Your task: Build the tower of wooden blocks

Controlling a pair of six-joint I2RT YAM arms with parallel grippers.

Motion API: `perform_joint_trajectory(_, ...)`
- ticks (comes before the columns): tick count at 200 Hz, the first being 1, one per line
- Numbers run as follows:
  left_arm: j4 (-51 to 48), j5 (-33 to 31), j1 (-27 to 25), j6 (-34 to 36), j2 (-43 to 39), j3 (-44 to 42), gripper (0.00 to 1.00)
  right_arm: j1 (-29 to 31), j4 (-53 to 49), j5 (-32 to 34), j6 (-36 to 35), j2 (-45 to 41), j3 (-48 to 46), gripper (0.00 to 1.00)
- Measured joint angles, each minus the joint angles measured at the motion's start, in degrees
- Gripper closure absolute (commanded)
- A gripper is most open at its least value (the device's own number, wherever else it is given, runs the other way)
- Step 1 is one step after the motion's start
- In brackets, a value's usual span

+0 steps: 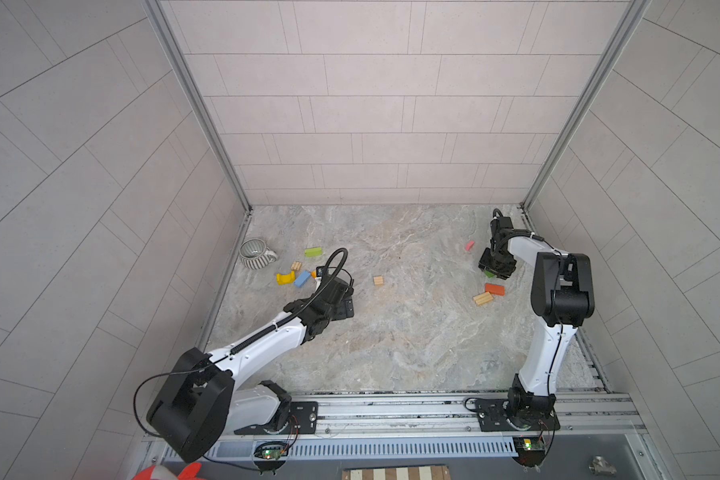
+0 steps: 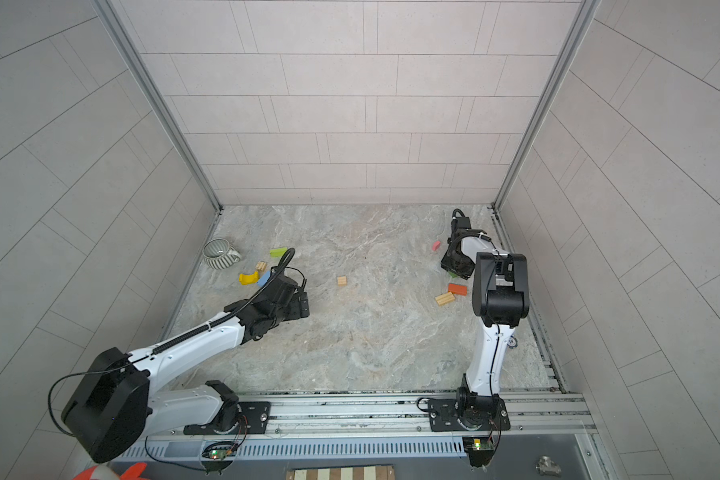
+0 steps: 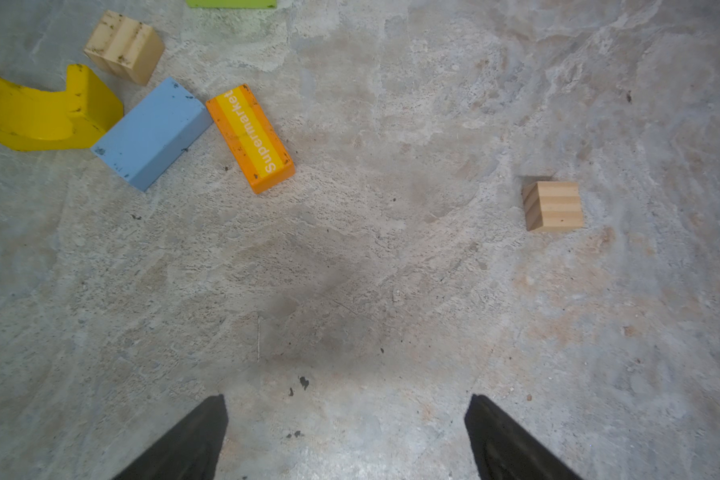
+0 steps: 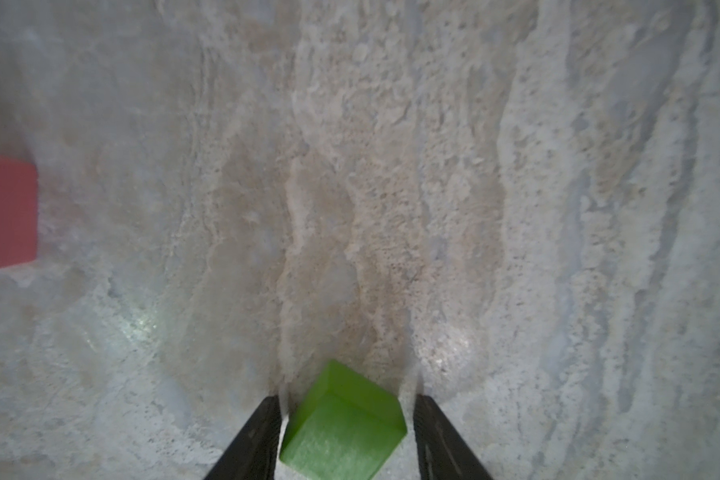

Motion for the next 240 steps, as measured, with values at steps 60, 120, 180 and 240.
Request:
perform_joint_trajectory(60,0.0,0.0,0.0,0.0,0.0,-0.3,0.05,0.3,-0.3,0.0,0.3,0.0,0.2,0.69)
perform_joint_trajectory(120,0.0,0.0,0.0,0.0,-0.7,-0.4,0.05,0.8,-1.0,0.2,0.0,0.0,0.4,0.76)
perform_joint_trajectory(180,0.0,-0.7,0.0,0.0,-1.0,-1.2,0.05,4.7,-4.7,0.5,-2.2,-1.7,1.5,0.78)
perform_joint_trajectory(240,-0.7,-2.5,0.0,-0.4,-4.8,-2.0,0.05,12.5,-5.7,-1.7,-5.2,-8.5,1.6,0.80)
